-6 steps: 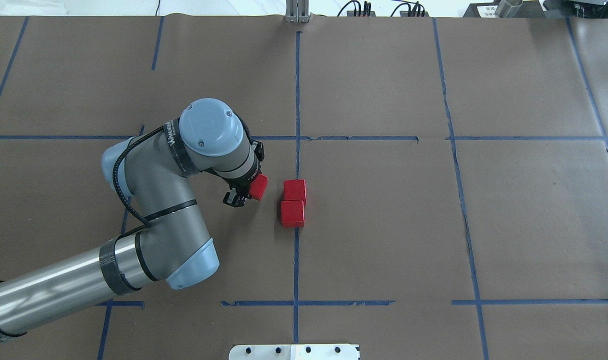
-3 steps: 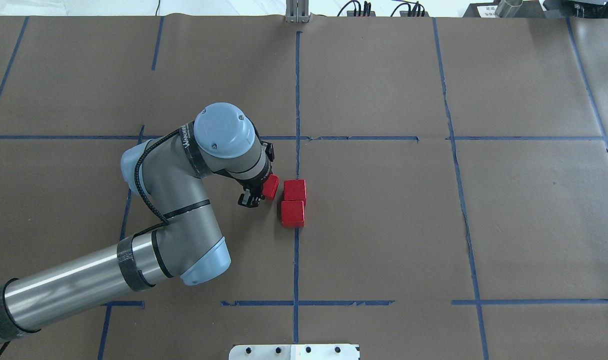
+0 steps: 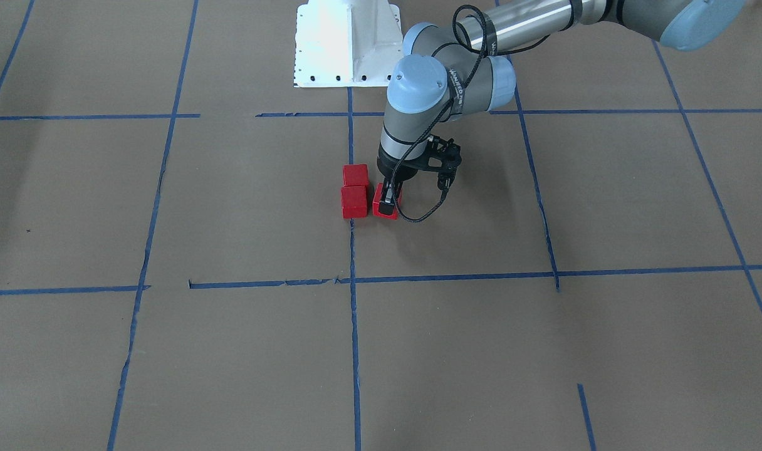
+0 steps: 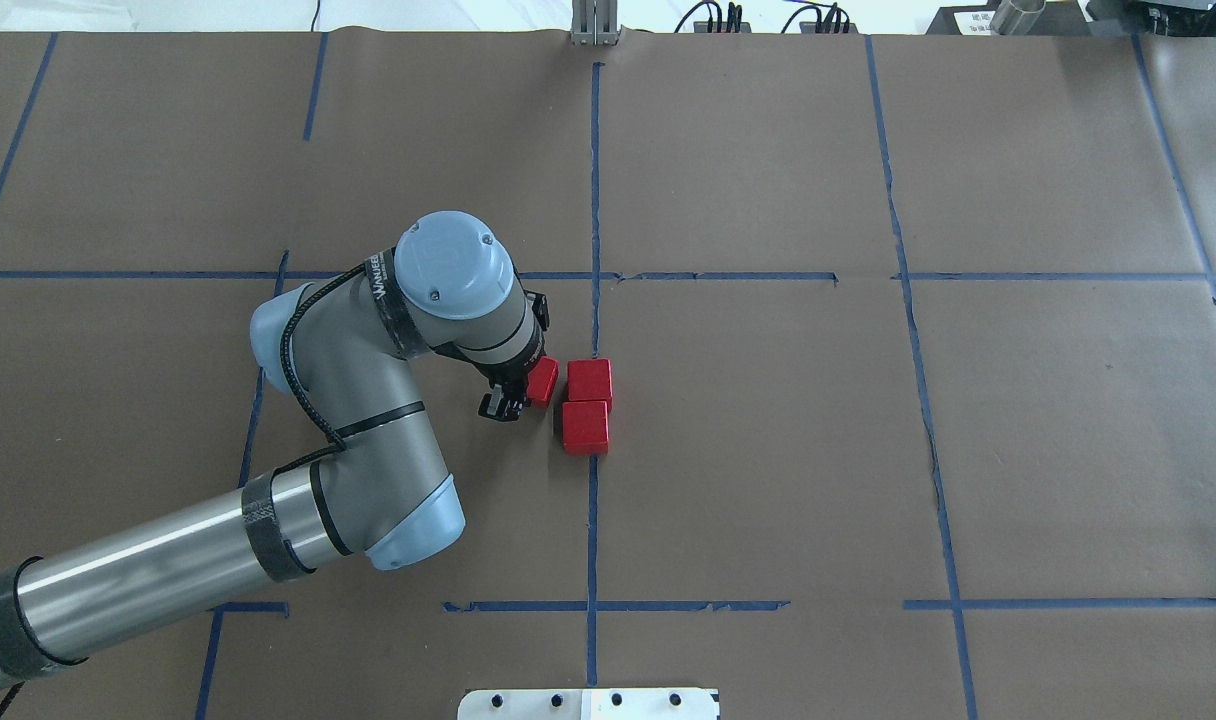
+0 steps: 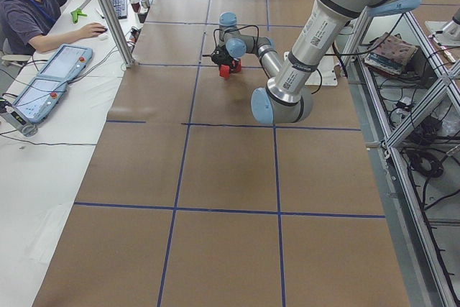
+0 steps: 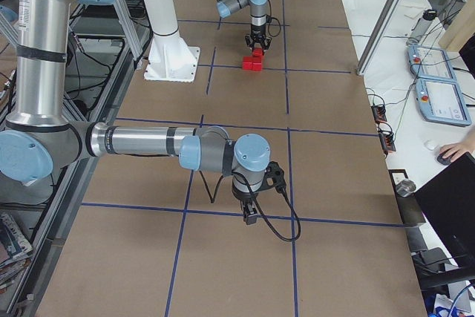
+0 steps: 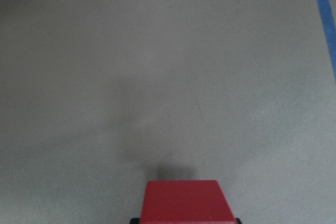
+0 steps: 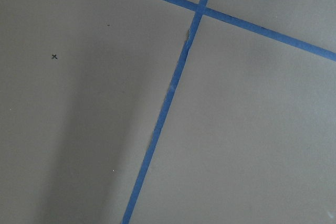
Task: Form red blocks into L shape at center
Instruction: 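Place the cube beside the farther cube of the pair, adjusting position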
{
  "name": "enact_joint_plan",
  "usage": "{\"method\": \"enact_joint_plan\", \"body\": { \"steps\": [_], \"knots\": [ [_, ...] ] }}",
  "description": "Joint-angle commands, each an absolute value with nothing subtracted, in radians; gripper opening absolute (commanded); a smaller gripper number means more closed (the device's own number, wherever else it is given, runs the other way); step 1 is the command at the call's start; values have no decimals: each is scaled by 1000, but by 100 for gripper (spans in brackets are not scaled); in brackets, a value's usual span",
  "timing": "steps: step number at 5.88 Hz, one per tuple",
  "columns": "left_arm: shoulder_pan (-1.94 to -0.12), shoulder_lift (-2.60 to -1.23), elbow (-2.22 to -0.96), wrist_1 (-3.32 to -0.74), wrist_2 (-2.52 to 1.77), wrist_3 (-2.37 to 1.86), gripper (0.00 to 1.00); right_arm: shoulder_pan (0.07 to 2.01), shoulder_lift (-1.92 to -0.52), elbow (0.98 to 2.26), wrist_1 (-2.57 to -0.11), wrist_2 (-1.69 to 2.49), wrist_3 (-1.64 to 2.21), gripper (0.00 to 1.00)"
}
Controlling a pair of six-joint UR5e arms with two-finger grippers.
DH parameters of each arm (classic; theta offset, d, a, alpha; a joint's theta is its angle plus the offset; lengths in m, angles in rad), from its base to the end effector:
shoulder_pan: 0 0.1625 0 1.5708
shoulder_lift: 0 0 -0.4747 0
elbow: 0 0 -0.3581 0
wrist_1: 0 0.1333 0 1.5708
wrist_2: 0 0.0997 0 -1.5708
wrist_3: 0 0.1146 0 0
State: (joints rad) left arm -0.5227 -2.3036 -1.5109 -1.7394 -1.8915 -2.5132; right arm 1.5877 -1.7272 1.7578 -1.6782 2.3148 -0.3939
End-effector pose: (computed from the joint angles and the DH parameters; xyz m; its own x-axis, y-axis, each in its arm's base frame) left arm 0.5971 -0.4562 0.2903 0.1209 -0.9557 -0.2684 0.6259 0.2833 -0.7267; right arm 0.0621 -0.3759 0.7122 0.6850 -0.3231 0.6530 0.2664 0.9453 0.1883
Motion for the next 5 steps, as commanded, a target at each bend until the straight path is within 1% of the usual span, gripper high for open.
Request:
{"method": "enact_joint_plan", "body": {
  "steps": [1,5],
  "knots": [
    [-522,-2304,-1509,-1741,-1893,-2531,8,1588,-1727,1758,-1678,2315,-394,100],
    [-523,-2322,-1508,-1738,-1893,-2713,7,1588,-1727,1758,-1678,2315,-394,100]
  ]
}}
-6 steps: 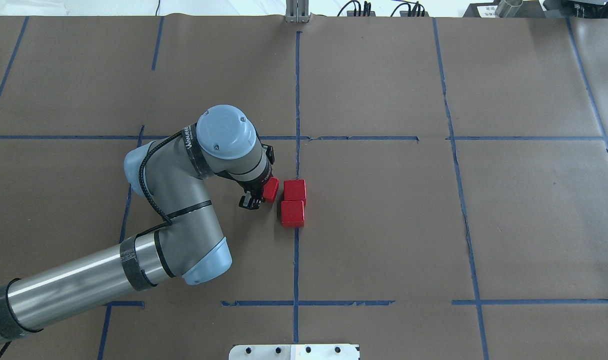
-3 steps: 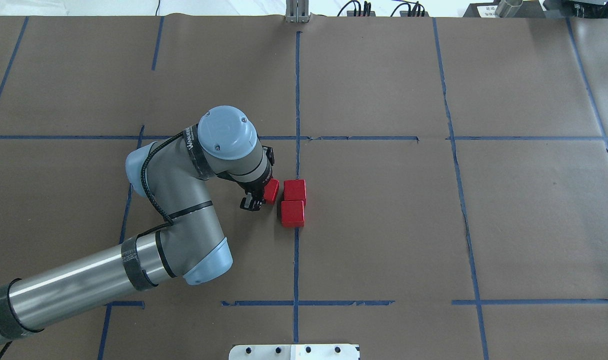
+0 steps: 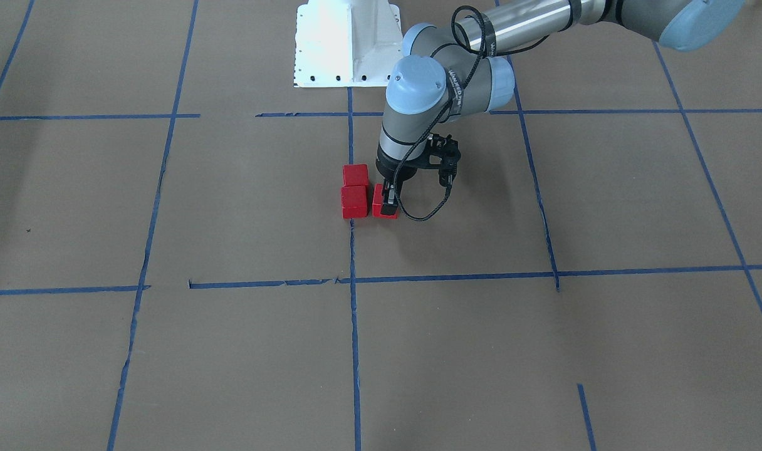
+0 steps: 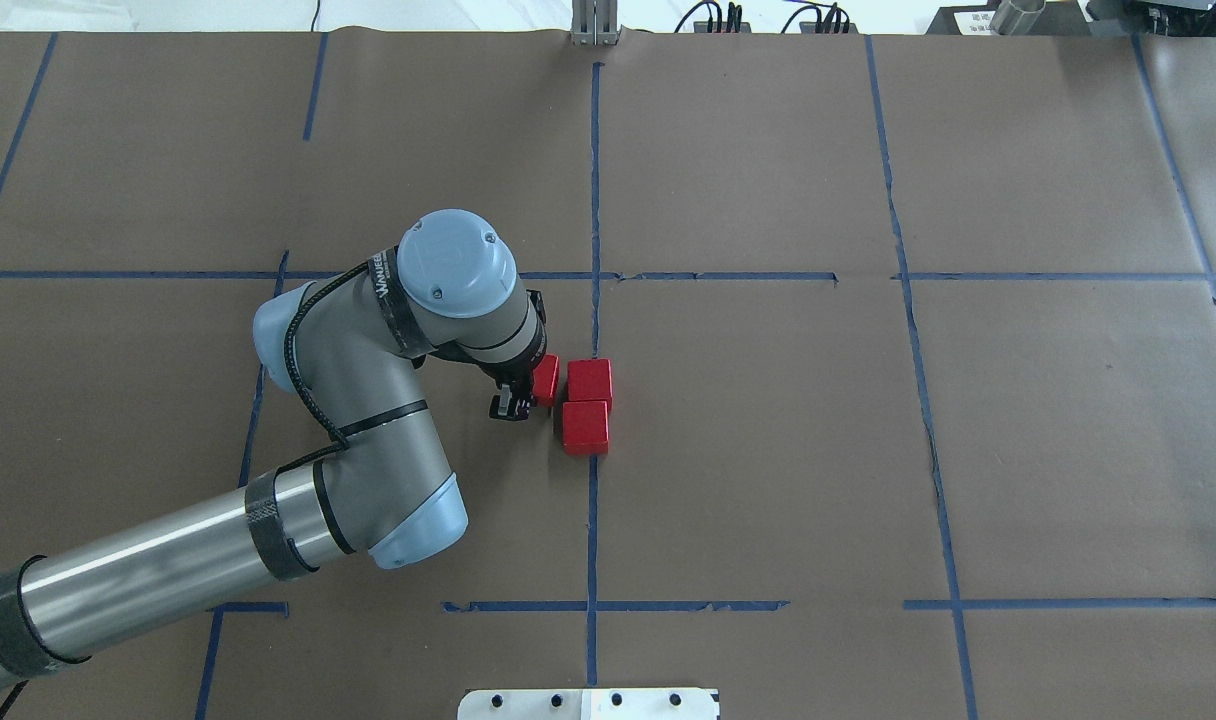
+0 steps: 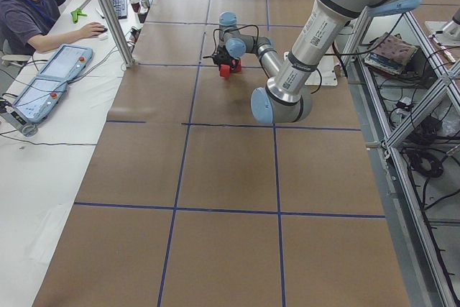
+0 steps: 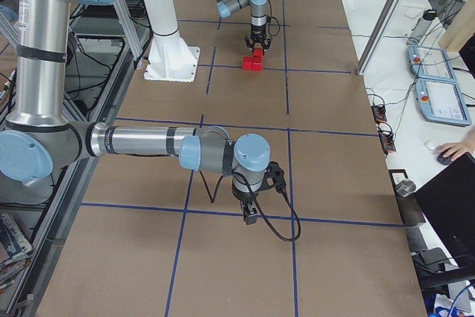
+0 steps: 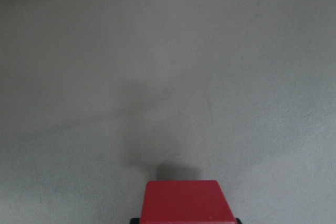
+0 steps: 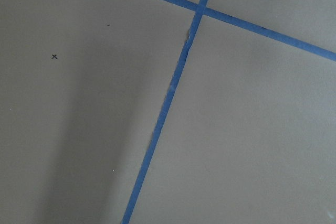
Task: Form red blocks into L shape at center
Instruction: 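Place the cube beside the farther cube of the pair, adjusting position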
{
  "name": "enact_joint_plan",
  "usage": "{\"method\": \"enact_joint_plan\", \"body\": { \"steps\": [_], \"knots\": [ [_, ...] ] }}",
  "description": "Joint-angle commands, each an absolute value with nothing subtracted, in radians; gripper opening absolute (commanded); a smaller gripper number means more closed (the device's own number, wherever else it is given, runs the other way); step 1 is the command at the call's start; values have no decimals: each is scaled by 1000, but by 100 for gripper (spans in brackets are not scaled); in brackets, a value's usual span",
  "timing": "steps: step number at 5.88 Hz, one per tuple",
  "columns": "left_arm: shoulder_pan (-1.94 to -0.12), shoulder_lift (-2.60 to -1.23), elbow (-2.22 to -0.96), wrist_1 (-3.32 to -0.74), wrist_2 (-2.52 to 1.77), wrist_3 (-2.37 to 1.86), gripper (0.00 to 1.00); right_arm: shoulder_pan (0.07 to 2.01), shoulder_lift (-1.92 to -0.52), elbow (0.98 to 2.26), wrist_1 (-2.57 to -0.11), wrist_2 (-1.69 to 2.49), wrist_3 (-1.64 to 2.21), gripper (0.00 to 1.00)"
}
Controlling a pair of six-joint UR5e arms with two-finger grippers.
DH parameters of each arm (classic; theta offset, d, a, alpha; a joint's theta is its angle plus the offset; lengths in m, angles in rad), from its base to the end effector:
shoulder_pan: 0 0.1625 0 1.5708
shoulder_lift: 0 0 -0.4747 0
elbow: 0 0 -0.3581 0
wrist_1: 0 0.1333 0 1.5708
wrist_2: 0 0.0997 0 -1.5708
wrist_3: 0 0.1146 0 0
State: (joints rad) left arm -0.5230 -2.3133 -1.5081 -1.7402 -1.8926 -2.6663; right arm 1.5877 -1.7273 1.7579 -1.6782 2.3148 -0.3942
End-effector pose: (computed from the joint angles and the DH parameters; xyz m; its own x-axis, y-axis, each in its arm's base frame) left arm 0.5986 -0.4572 0.2841 0.0235 -0.9872 -0.1578 0.6315 0.1370 -0.7631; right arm 0.0621 -0.3759 0.7122 0.6849 -0.3234 0.6529 0.2667 0.9452 0.1885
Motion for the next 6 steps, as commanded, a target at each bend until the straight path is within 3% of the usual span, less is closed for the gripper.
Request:
{"method": "enact_joint_plan", "body": {
  "steps": [1,6],
  "knots": [
    [-523,-2322,-1502,-1738,-1893,-2729,7,1588,-1729,1758,-1678,2315,-394,100],
    [-525,-2327,-1486,-1735,-1893,-2792,7,1588,-1729,1758,-1678,2315,-394,100]
  ]
}}
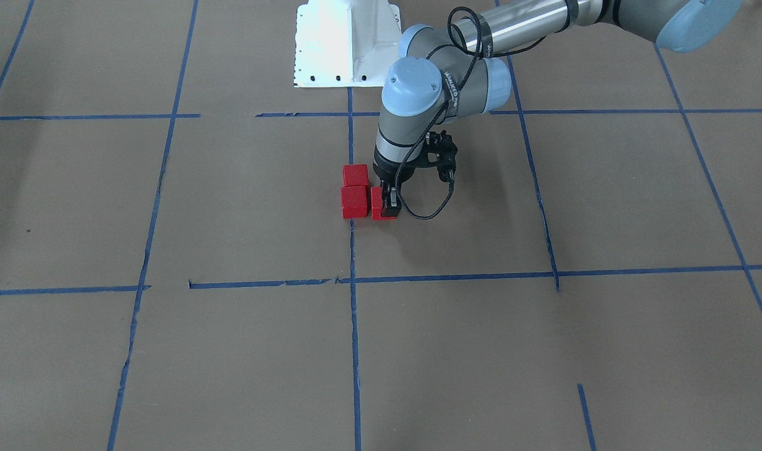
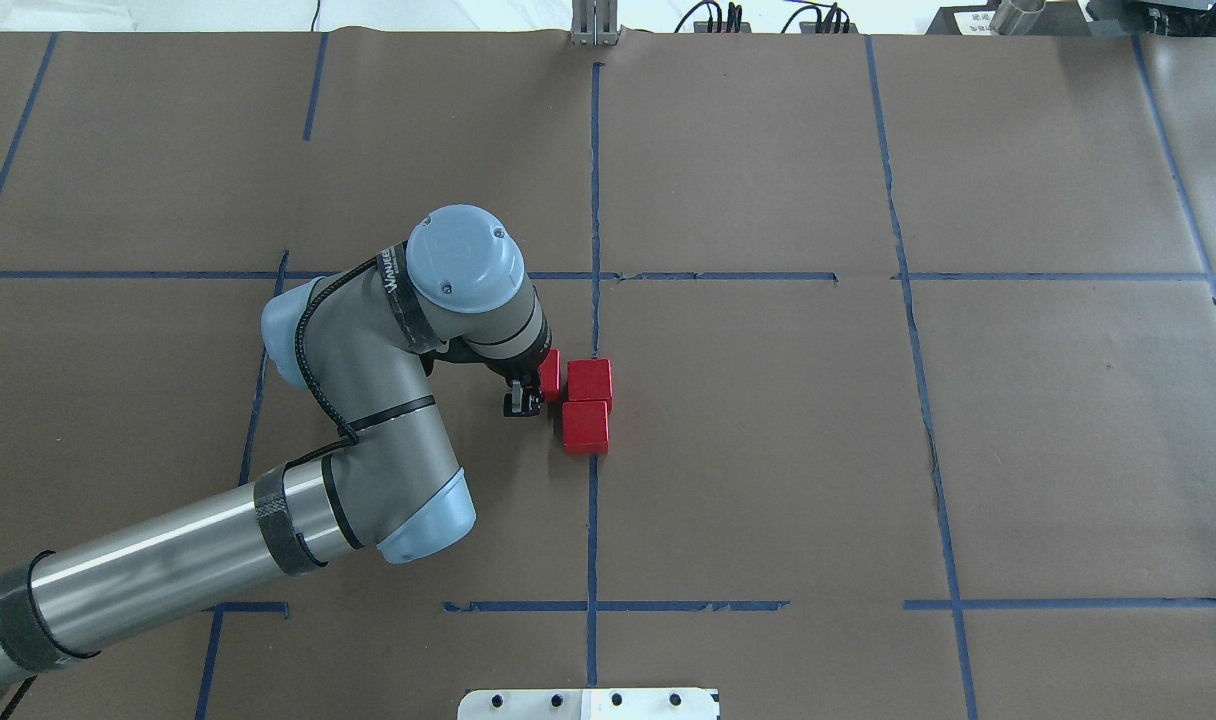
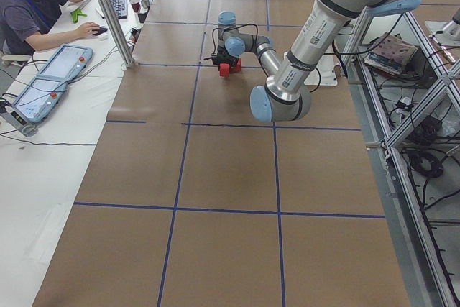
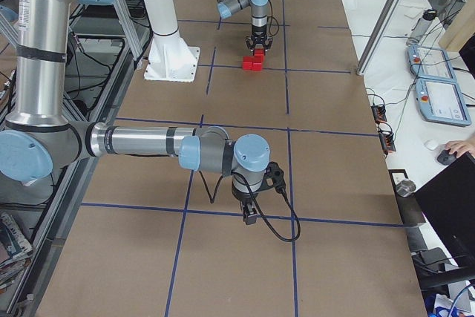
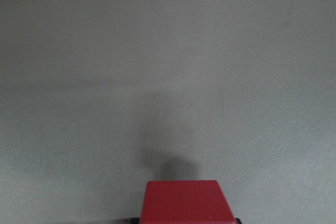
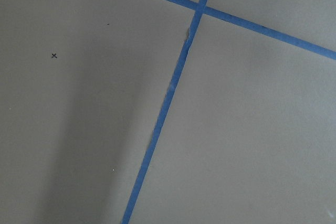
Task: Form red blocks into L shape at center
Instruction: 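Place the cube beside the farther cube of the pair, adjusting position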
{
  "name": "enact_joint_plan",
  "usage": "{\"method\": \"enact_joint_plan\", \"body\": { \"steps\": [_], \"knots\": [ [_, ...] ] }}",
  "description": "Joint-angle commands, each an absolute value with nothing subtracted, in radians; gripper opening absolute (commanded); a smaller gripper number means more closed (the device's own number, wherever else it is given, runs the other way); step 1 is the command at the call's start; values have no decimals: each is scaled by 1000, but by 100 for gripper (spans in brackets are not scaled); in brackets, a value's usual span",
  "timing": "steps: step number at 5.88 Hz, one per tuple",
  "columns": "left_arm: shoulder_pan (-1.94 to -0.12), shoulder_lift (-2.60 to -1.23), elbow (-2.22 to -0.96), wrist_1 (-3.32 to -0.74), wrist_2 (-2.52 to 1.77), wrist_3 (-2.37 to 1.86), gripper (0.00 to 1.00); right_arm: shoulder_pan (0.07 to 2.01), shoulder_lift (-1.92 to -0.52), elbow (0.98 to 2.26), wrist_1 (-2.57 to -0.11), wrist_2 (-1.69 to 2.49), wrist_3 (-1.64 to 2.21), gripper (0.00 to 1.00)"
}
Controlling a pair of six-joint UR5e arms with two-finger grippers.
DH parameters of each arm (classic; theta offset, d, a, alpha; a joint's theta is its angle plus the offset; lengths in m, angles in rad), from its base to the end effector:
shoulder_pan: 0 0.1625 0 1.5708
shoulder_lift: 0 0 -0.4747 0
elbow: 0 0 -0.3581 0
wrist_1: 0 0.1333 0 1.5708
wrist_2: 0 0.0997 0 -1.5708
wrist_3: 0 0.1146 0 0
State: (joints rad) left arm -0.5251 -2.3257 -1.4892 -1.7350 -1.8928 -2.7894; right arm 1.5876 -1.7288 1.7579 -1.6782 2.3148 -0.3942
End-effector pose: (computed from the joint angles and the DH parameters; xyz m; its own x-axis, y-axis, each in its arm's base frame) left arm 0.6027 -0.4613 0.2836 -0.0556 -0.9968 -0.0575 0.6375 0.0089 -0.7704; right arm 0.0620 -0.3751 0.7127 0.6848 -0.3225 0.6534 0.2667 0.9454 0.1871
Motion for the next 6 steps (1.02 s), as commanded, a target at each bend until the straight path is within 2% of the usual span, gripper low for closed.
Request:
{"method": "enact_joint_plan", "body": {
  "steps": [1,6],
  "knots": [
    [-525,-2326,-1486,-1738,-1896,-2804,7,1588,-1729,1758,-1678,2315,-394,100],
    [-523,-2330,-1486,-1741,-1922,-2829,7,1588,-1729,1758,-1678,2315,-394,100]
  ]
}}
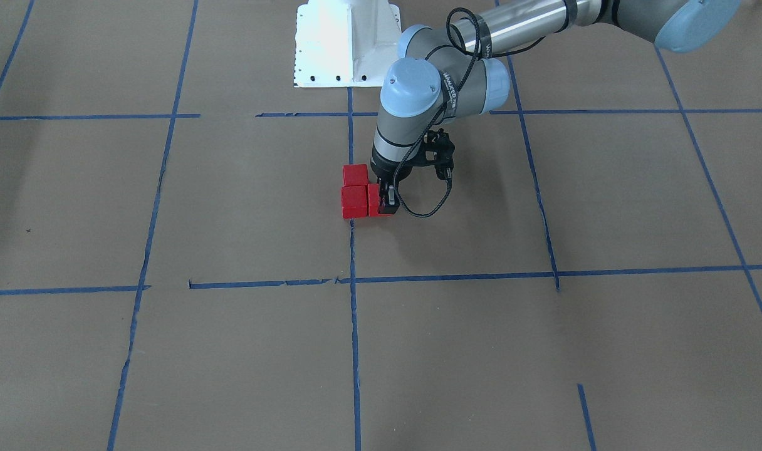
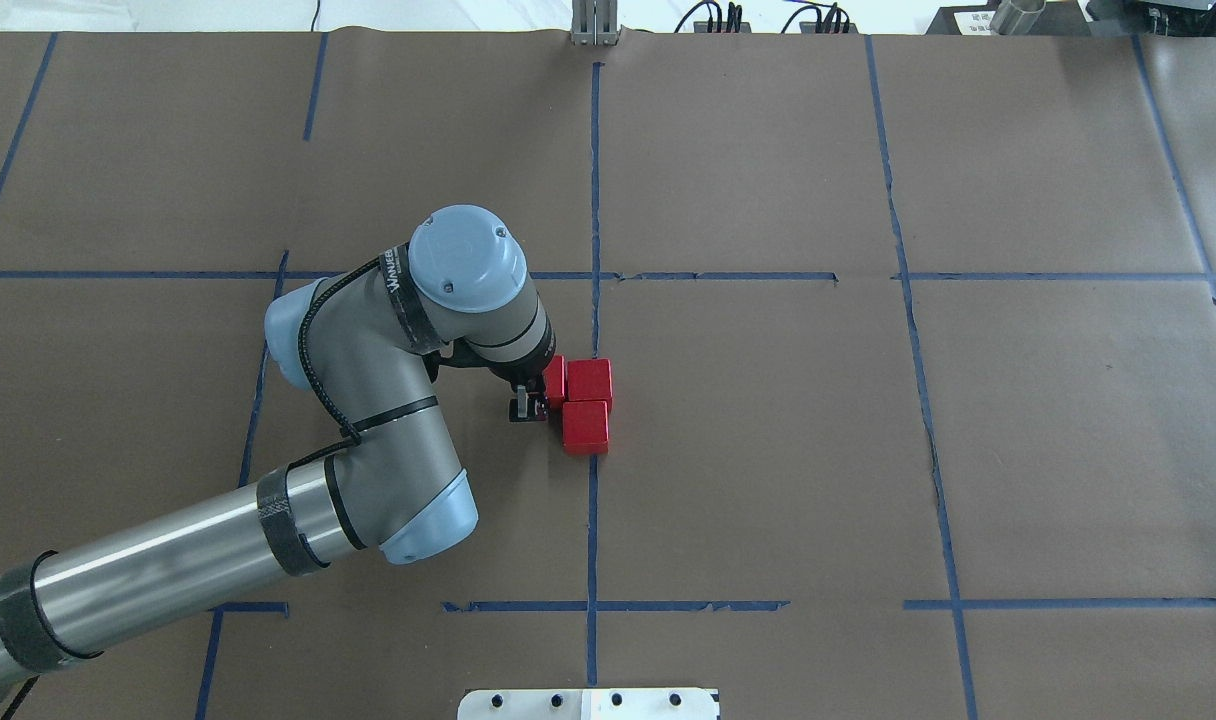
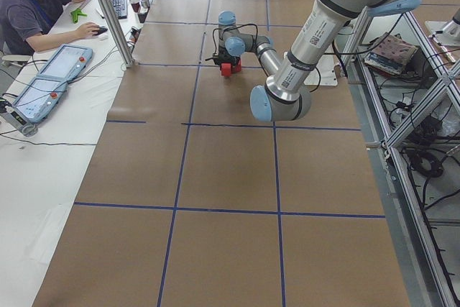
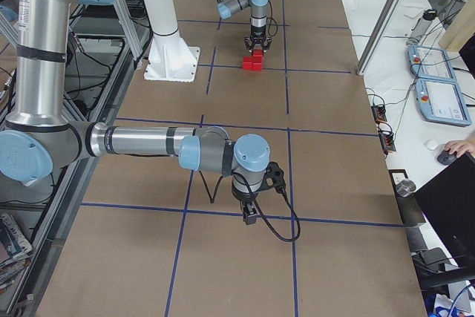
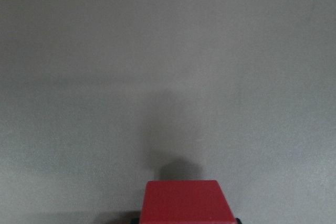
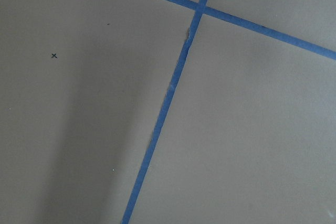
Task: Form red blocks into L shape at center
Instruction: 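Place the cube beside the farther cube of the pair, adjusting position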
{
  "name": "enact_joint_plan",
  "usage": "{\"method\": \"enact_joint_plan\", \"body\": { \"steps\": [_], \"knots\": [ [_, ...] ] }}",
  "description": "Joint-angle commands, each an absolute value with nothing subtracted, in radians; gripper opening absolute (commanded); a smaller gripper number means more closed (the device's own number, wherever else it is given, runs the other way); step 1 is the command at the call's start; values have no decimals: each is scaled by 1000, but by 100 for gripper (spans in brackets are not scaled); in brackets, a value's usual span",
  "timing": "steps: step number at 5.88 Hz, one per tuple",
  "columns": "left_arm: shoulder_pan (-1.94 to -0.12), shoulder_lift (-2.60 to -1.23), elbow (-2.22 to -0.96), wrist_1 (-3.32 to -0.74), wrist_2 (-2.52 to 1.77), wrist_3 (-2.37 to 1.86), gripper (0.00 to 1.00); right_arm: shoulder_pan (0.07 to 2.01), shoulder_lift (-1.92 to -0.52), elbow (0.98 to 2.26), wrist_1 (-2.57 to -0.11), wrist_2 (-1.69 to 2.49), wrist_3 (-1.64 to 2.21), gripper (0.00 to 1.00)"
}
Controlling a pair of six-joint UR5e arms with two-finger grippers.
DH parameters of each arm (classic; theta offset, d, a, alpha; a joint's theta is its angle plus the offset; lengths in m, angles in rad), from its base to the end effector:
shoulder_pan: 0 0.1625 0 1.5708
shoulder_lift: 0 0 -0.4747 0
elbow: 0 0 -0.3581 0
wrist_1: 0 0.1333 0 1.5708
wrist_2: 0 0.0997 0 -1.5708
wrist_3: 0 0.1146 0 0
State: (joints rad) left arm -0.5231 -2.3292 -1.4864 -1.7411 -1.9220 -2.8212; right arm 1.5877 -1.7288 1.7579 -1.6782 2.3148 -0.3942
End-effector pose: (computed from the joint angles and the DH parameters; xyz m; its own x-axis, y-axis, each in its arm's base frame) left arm 0.6054 -0.4575 0.2806 -0.0525 -0.9984 -0.0185 0.6237 -0.0183 -0.7814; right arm 0.0620 -0.3751 0.7127 0.6849 -0.3225 0.6534 0.2666 0.9455 0.1871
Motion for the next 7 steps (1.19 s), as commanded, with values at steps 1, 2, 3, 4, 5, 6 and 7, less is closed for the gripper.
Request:
{"method": "enact_joint_plan", "body": {
  "steps": [1,2,3,4,5,6,7],
  "knots": [
    [-522,-2330,-1486,-1741,-1922,-2829,7,1588,-1729,1758,-1678,2315,-394,100],
    [-515,-2329,-1486,-1741,-1922,-2830,7,1588,-1729,1758,-1678,2315,-394,100],
    [-509,-2329,-1485,-1741,-1922,-2841,7,1588,-1729,1758,-1678,2315,-394,100],
    [-502,-2327,-1485,-1743,-1921,-2841,9,1588,-1729,1758,-1678,2315,-394,100],
    [-502,-2327,-1485,-1744,-1921,-2841,10,1588,-1729,1758,-1678,2315,-394,100],
    [-505,-2327,-1486,-1746,-1922,-2836,13,1588,-1729,1758,-1678,2315,-394,100],
    [-523,-2326,-1486,-1746,-1922,-2832,13,1588,-1729,1758,-1678,2315,-394,100]
  ]
}}
